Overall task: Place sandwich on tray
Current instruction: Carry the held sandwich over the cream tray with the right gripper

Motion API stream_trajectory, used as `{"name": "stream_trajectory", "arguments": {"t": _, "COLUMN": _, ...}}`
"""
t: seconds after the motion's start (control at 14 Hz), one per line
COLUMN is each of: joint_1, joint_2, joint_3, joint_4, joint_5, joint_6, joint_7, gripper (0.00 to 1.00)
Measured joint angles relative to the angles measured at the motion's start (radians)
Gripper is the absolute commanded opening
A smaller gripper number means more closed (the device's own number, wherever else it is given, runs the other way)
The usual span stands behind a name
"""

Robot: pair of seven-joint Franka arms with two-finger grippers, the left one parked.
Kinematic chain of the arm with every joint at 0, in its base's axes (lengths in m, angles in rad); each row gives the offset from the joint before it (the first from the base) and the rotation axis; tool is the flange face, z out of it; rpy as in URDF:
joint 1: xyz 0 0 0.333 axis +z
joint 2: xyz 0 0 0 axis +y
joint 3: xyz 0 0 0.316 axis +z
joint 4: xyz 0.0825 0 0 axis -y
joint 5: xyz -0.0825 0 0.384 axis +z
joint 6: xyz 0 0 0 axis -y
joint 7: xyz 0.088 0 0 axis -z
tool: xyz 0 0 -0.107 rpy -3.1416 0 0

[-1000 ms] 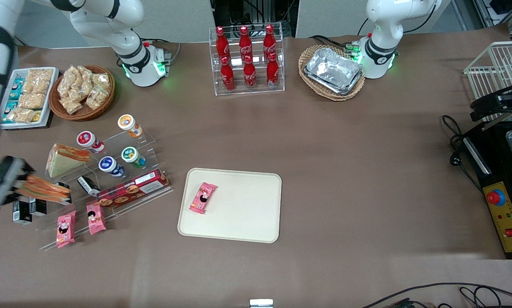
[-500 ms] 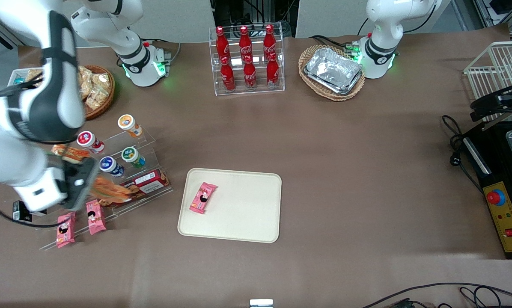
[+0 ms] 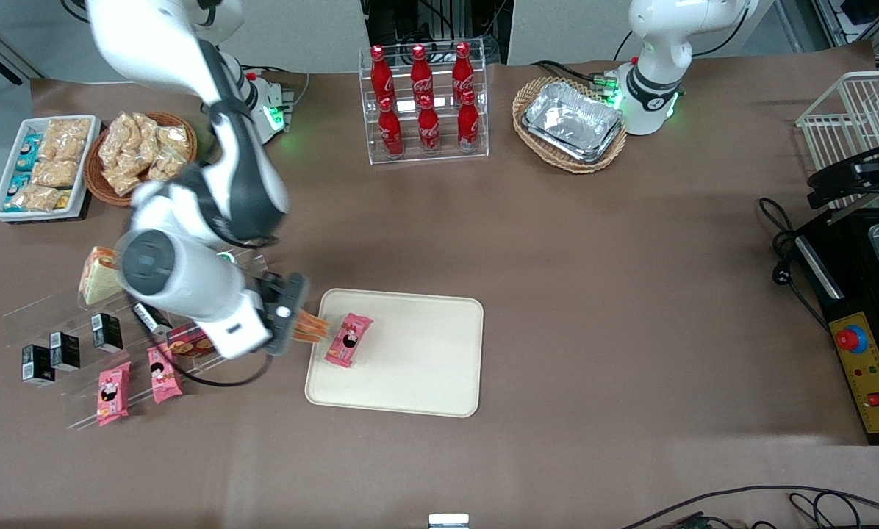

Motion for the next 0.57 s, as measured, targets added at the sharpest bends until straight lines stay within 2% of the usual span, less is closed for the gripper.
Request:
{"name": "stream_trajectory", "arguments": {"t": 0.21, "joint_1": 0.000, "joint_2": 0.091, "joint_3": 0.051, "joint_4": 0.005, "joint_5": 0.015, "joint_6": 0.135, "joint_7": 0.036, "gripper": 0.00}}
{"name": "stream_trajectory", "arguments": {"t": 0.57, "joint_1": 0.000, "joint_2": 0.201, "joint_3": 0.084, "joint_4": 0.094, "joint_5": 0.052, "joint_6": 0.219, "joint_7": 0.047, "gripper": 0.00}}
